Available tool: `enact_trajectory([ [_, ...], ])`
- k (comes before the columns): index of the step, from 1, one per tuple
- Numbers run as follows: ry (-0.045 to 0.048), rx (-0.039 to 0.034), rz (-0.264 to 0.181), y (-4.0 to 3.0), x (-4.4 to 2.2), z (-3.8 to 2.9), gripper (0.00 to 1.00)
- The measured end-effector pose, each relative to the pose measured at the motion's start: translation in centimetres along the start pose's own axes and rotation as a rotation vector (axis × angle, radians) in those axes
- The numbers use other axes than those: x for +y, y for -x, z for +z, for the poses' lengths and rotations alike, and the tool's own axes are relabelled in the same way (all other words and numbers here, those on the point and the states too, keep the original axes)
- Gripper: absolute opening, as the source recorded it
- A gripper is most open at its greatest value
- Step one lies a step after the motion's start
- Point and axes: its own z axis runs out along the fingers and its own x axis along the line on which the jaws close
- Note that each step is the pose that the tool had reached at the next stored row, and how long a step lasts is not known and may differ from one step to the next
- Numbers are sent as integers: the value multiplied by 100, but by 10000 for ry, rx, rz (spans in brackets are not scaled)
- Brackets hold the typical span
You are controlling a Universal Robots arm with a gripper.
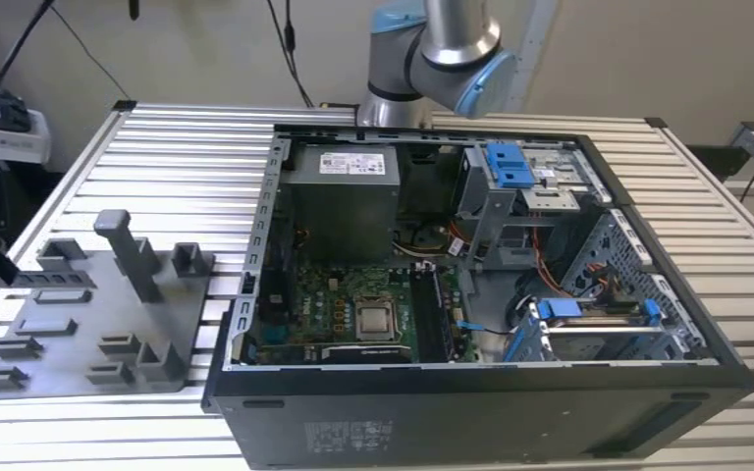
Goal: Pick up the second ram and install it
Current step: 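Pick up the second ram and move it above second insertion slot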
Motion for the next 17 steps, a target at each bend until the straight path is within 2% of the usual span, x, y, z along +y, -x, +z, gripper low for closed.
enact_trajectory([
  [10,-12,-3,-1,10,3,-146,14],
  [17,-17,-4,-1,21,7,-302,14],
])
